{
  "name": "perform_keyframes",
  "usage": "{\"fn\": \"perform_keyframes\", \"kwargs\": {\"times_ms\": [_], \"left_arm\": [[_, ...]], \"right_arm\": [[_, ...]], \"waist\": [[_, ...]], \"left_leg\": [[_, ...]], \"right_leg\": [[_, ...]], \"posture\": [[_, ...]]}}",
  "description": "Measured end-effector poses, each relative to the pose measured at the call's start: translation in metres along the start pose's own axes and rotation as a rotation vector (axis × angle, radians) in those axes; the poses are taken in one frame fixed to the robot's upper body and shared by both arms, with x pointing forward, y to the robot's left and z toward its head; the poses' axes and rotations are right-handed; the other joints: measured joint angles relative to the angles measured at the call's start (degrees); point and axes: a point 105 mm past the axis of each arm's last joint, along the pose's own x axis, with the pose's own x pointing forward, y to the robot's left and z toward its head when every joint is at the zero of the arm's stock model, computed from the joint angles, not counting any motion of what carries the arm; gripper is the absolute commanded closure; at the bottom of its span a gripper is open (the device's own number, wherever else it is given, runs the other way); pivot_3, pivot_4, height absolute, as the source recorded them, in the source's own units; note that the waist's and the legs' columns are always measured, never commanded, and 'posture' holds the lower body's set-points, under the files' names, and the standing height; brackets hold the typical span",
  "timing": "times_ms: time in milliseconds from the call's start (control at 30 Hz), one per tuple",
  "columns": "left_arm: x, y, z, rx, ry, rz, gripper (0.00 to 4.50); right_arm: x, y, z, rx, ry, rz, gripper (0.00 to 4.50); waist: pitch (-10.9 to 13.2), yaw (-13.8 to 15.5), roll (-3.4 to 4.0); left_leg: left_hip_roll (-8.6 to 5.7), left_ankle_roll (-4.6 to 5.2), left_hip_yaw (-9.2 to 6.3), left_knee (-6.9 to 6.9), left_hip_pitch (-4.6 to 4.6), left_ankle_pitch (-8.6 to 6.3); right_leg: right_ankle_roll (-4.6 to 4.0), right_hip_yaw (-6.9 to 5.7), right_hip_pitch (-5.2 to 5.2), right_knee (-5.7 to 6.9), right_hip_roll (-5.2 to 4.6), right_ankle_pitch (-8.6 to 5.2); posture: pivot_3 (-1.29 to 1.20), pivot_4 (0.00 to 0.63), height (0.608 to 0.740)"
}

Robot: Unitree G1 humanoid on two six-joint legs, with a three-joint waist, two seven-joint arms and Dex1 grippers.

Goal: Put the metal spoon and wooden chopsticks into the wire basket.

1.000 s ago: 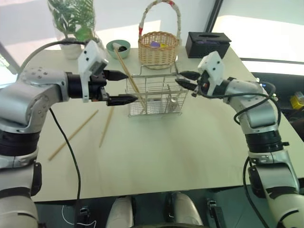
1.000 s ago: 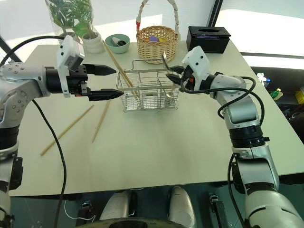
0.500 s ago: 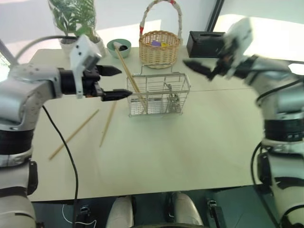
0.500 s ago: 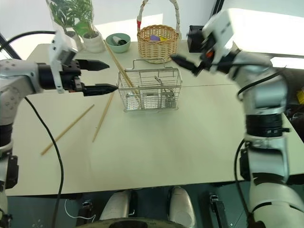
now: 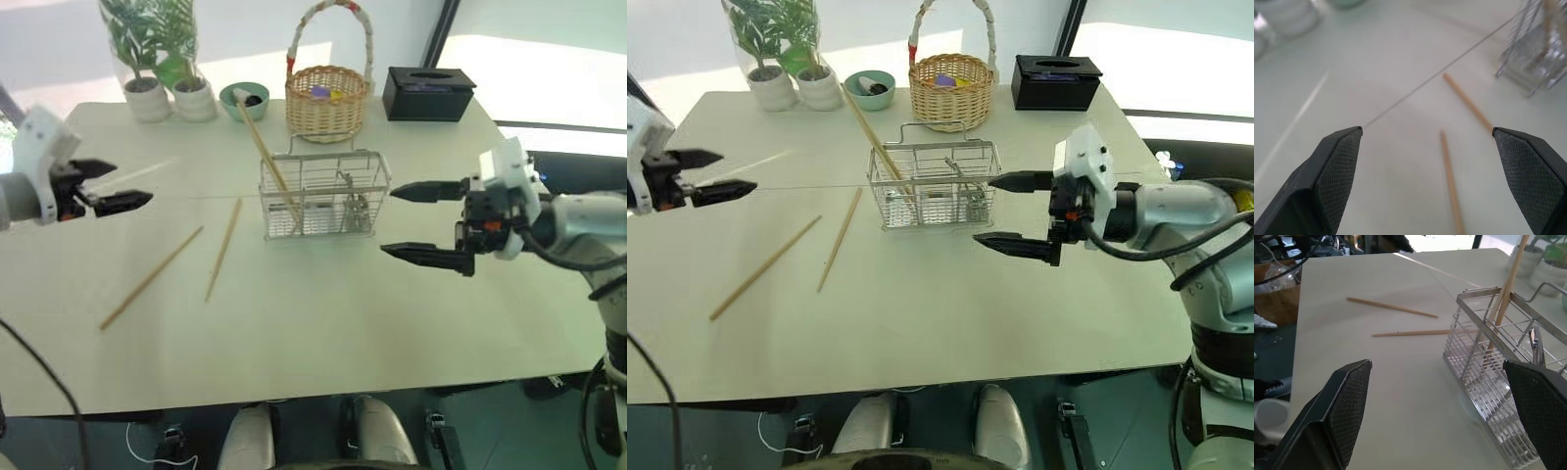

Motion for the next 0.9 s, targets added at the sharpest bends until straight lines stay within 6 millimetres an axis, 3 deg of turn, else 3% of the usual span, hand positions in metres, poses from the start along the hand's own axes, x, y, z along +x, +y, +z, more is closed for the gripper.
{"fn": "perform_keyframes", "kwargs": {"times_ms": [133, 267, 367, 467, 600, 900], "left_arm": [[0.038, -0.008, -0.033, -0.043, 0.166, -0.059, 0.00], [0.068, -0.020, -0.041, -0.028, 0.282, -0.116, 0.00], [0.083, -0.020, -0.033, -0.010, 0.308, -0.118, 0.00], [0.094, -0.022, -0.029, 0.000, 0.313, -0.129, 0.00], [0.108, -0.028, -0.040, -0.014, 0.377, -0.155, 0.00], [0.119, -0.031, -0.038, 0.034, 0.410, -0.164, 0.00]], "right_arm": [[0.007, 0.003, -0.006, 0.027, -0.007, -0.027, 0.05], [0.009, 0.003, -0.006, 0.035, -0.020, -0.051, 0.05], [0.009, 0.002, -0.006, 0.050, -0.023, -0.070, 0.05], [0.008, 0.001, -0.007, 0.063, -0.025, -0.083, 0.05], [0.006, -0.001, -0.011, 0.077, -0.022, -0.120, 0.05], [0.005, 0.005, -0.015, 0.082, -0.012, -0.132, 0.05]], "waist": [[-0.12, 1.30, -0.20], [-0.24, 2.08, -0.40], [-0.26, 2.21, -0.45], [-0.27, 2.11, -0.46], [-0.28, 2.02, -0.47], [-0.49, 2.22, -0.42]], "left_leg": [[-0.04, 0.01, 0.01, 0.13, -0.39, 0.01], [-0.06, 0.03, 0.03, 0.22, -0.81, 0.02], [-0.06, 0.03, 0.01, 0.20, -0.81, 0.02], [-0.06, 0.03, 0.00, 0.20, -0.79, 0.02], [-0.04, 0.04, -0.01, 0.21, -0.77, 0.02], [-0.04, 0.04, -0.06, 0.28, -0.74, 0.02]], "right_leg": [[-0.03, -0.01, -0.20, 0.01, -0.02, 0.02], [-0.02, -0.01, -0.30, 0.11, 0.03, 0.13], [0.13, -0.02, -0.29, 0.08, 0.05, 0.21], [0.13, -0.03, -0.30, 0.07, 0.05, 0.20], [0.13, -0.03, -0.33, 0.10, 0.06, 0.20], [-0.05, -0.04, -0.24, 0.12, 0.03, 0.10]], "posture": [[0.00, 0.150, 0.717], [0.00, 0.150, 0.717], [0.00, 0.150, 0.717], [0.00, 0.150, 0.717], [0.00, 0.150, 0.717], [0.00, 0.150, 0.717]]}}
